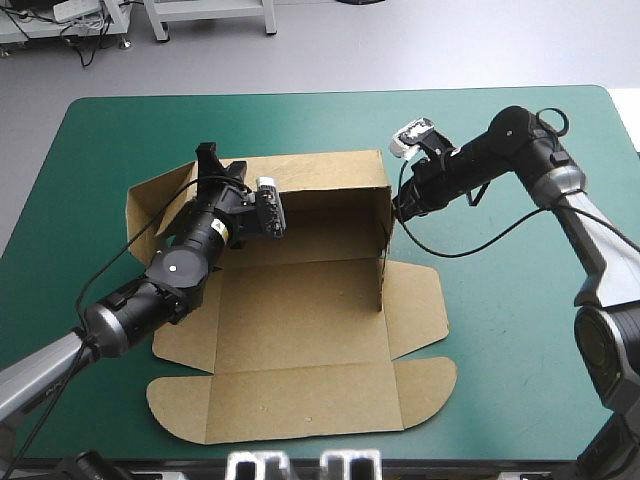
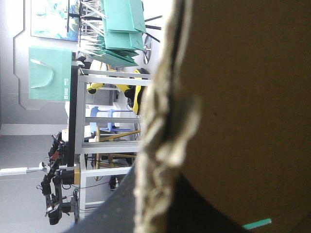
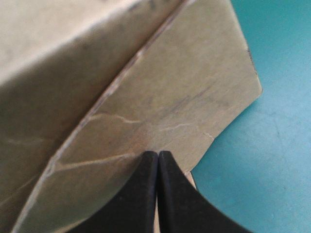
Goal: Fold the box
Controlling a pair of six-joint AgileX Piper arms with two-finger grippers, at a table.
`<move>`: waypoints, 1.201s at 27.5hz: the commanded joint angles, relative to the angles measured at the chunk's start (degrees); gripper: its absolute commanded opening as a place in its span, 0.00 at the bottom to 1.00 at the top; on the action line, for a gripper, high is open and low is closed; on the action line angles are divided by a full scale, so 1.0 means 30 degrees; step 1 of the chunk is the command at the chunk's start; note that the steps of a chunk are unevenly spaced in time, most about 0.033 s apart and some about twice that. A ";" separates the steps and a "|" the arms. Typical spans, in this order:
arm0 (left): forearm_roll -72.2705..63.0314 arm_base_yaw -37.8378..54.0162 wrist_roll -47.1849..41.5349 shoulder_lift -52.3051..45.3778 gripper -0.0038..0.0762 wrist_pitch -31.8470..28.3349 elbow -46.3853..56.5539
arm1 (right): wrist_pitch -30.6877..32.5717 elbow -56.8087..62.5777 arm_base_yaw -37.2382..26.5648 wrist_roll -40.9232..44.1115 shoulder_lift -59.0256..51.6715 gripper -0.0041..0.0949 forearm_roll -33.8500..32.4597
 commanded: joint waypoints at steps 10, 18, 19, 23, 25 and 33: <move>0.1848 -0.0015 -0.0596 -0.0564 0.04 -0.0563 -0.0600 | -0.9905 1.0449 -0.0067 -1.6297 -0.5345 0.02 1.1166; 0.1848 -0.0015 -0.0513 -0.0474 0.04 -0.0480 -0.0600 | -1.1481 1.5631 -0.0067 -2.5132 -0.7045 0.02 1.9285; 0.1848 -0.0015 -0.0513 -0.0427 0.04 -0.0479 -0.0600 | -1.1408 1.5625 -0.0067 -2.4438 -0.7127 0.02 1.8980; 0.1848 -0.0015 -0.0513 -0.0257 0.04 -0.0353 -0.0600 | -1.0848 1.5625 -0.0067 -2.2454 -0.7875 0.17 1.7310; 0.1848 -0.0015 -0.0513 -0.0174 0.04 -0.0353 -0.0600 | -1.0347 1.5625 -0.0067 -2.1883 -0.8249 0.35 1.6819; 0.1848 -0.0015 -0.0230 -0.0171 0.05 -0.0603 -0.0600 | -0.9054 1.5625 -0.0067 -1.9453 -0.9134 0.94 1.4031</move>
